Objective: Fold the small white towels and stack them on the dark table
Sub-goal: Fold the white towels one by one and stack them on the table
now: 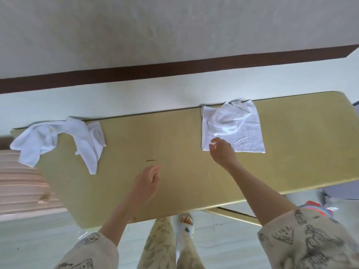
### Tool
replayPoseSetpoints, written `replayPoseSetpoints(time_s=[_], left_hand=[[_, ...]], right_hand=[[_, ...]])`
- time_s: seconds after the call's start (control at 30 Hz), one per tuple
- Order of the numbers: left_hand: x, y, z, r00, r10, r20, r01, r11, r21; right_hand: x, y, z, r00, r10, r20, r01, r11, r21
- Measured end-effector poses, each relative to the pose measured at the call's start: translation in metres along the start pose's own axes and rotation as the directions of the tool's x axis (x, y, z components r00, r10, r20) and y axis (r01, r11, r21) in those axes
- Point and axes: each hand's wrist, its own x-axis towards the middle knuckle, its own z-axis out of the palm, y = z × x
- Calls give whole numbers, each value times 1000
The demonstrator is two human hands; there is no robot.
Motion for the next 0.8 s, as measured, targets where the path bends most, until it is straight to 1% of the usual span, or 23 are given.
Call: replayPoseSetpoints(time_s=[0.13, 0.23, 0.3, 0.37, 0.43, 0.53, 0.57, 0.63, 0.7, 0.8], left_hand=[[52, -5, -6, 997, -33, 67, 36, 999, -40], [86, -2, -8, 997, -1, 72, 4, 999, -46], [103, 0, -9, 997, 22, 69, -20, 999, -36], [116, 2, -7, 995, 57, 80, -55, 998, -29], [124, 8, -5, 989, 105, 100, -103, 994, -24], [131, 26, -2, 975, 179, 131, -180, 984, -2], [132, 35, -1, 968, 221, 122, -226, 974, 28], [132, 63, 1, 930, 360, 74, -365, 926, 94], [134, 99, 0, 866, 499, 37, -500, 857, 126], [138, 154, -3, 787, 617, -1, -609, 776, 163]], right_hand=[[52, -5, 7, 988, 91, -128, -97, 994, -42], [80, -2, 19, 986, 113, -126, -139, 966, -218], [92, 2, 24, 983, 113, -147, -155, 936, -317], [99, 7, 23, 976, 72, -206, -138, 933, -331], [101, 8, 17, 965, 36, -259, -105, 960, -258], [88, 2, -3, 941, -2, -339, -14, 999, -43], [80, -1, -10, 933, -30, -358, 31, 1000, -2], [63, -3, -25, 919, -109, -379, 125, 992, 17], [47, -5, -44, 900, -199, -387, 217, 976, 3], [25, -9, -78, 858, -343, -383, 359, 933, -31]])
